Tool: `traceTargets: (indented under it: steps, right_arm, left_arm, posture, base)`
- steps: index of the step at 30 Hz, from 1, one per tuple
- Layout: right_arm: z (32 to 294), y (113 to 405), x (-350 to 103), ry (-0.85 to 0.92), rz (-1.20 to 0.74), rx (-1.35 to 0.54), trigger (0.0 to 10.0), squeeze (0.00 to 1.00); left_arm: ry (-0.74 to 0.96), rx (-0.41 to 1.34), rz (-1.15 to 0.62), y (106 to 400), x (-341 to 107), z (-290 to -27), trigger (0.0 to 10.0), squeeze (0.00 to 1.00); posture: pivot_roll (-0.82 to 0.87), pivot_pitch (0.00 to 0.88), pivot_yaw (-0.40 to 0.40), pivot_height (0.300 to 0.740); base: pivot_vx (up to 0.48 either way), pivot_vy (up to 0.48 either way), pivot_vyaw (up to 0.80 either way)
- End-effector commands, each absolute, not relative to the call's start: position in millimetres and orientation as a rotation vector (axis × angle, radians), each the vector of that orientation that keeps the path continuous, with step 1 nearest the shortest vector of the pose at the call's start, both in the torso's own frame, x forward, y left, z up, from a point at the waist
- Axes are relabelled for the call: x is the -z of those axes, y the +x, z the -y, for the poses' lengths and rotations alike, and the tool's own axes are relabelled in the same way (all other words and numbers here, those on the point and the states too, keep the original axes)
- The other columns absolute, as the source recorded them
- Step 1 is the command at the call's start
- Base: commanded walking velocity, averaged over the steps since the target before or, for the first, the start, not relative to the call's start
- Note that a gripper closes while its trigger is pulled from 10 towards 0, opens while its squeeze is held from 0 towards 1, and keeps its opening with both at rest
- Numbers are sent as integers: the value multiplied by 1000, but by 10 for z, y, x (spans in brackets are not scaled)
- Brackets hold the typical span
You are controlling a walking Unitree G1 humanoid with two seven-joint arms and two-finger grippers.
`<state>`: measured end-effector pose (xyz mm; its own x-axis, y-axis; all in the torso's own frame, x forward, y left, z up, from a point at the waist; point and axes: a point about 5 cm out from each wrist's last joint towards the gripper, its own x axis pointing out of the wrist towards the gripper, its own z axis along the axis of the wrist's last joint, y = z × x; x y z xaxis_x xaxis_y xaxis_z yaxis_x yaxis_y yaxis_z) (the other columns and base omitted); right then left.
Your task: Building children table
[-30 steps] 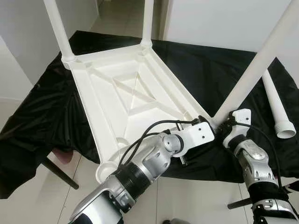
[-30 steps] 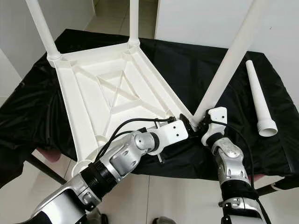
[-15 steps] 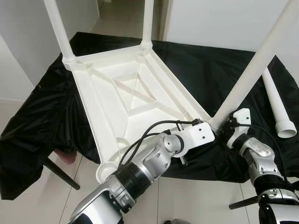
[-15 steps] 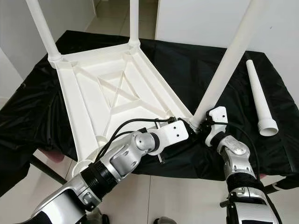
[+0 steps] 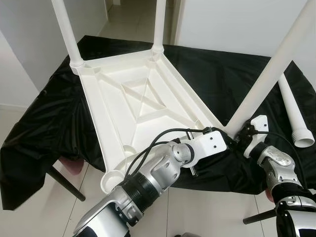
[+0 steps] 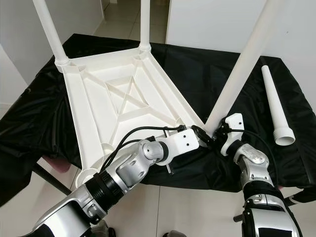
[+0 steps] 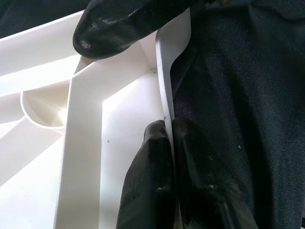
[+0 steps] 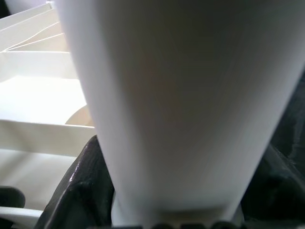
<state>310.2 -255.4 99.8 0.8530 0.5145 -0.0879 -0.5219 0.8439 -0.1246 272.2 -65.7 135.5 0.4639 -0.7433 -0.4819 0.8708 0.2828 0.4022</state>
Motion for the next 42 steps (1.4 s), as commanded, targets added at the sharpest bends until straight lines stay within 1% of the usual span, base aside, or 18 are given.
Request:
traceTargets:
  steps: [1, 8, 11, 14, 15, 21, 22, 24, 25, 26, 27, 28, 33, 35, 36, 39, 40, 42]
  right_arm:
    - [2520, 2933, -638, -119, -207, -539, 0, 0]
    - [2402, 2952, -648, -116, -146, -497, 0, 0]
    - [2362, 2965, -626, -81, -153, -460, 0, 0]
    - [2343, 2968, -619, -82, -150, -443, 0, 0]
    - [2288, 2972, -593, -59, -149, -379, 0, 0]
    - [2230, 2990, -561, -57, -155, -275, 0, 0]
    - [2204, 2998, -544, -48, -161, -227, 0, 0]
    - [2204, 2998, -544, -48, -161, -227, 0, 0]
    - [2171, 3010, -512, -14, -181, -160, 0, 0]
    - [2171, 3010, -512, -14, -181, -160, 0, 0]
    - [2134, 3018, -487, 9, -194, -104, 0, 0]
    - [1994, 3037, -454, 48, -208, -14, 0, 0]
    - [1876, 3056, -463, 69, -203, 46, 0, 0]
    - [1861, 3060, -477, 99, -200, 127, 0, 0]
    - [1861, 3060, -477, 99, -200, 127, 0, 0]
    - [1812, 3066, -489, 114, -205, 211, 0, 0]
    - [1812, 3066, -489, 114, -205, 211, 0, 0]
    - [1720, 3101, -525, 142, -199, 207, 0, 0]
  left_arm:
    - [689, 1156, -210, 2631, -1358, 744, 10000, 0]
    - [689, 1155, -210, 2633, -1356, 745, 10000, 0]
    - [689, 1156, -210, 2635, -1354, 745, 10000, 0]
    - [690, 1156, -210, 2637, -1354, 745, 10000, 0]
    - [689, 1158, -209, 2636, -1355, 748, 10000, 0]
    - [689, 1159, -209, 2634, -1351, 748, 10000, 0]
    - [689, 1158, -209, 2636, -1348, 745, 10000, 0]
    - [689, 1158, -209, 2636, -1348, 745, 10000, 0]
    - [690, 1157, -210, 2637, -1346, 741, 10000, 0]
    - [690, 1157, -210, 2637, -1346, 741, 10000, 0]
    - [690, 1155, -211, 2638, -1343, 737, 10000, 0]
    - [693, 1152, -213, 2640, -1338, 726, 10000, 0]
    - [695, 1151, -214, 2640, -1333, 721, 10000, 0]
    - [695, 1149, -215, 2643, -1332, 719, 10000, 0]
    - [695, 1149, -215, 2643, -1332, 719, 10000, 0]
    - [694, 1147, -218, 2643, -1326, 715, 10000, 0]
    - [694, 1147, -218, 2643, -1326, 715, 10000, 0]
    - [695, 1148, -216, 2641, -1326, 719, 10000, 0]
  posture:
    - [9, 52, -4, 740]
    - [7, 48, -7, 740]
    - [5, 47, -7, 740]
    - [4, 47, -8, 740]
    - [2, 45, -9, 740]
    - [4, 41, -14, 740]
    - [9, 38, -15, 740]
    - [9, 38, -15, 740]
    - [10, 36, -15, 740]
    - [10, 36, -15, 740]
    - [16, 32, -17, 740]
    - [20, 26, -18, 740]
    - [25, 23, -23, 740]
    - [29, 21, -26, 740]
    - [29, 21, -26, 740]
    - [30, 21, -27, 740]
    - [30, 21, -27, 740]
    - [26, 19, -26, 740]
  base:
    - [0, 0, 0]
    - [0, 0, 0]
    - [0, 0, 0]
    - [0, 0, 0]
    - [0, 0, 0]
    - [0, 0, 0]
    - [0, 0, 0]
    - [0, 0, 0]
    - [0, 0, 0]
    - [0, 0, 0]
    - [0, 0, 0]
    - [0, 0, 0]
    - [0, 0, 0]
    - [0, 0, 0]
    - [0, 0, 0]
    - [0, 0, 0]
    - [0, 0, 0]
    - [0, 0, 0]
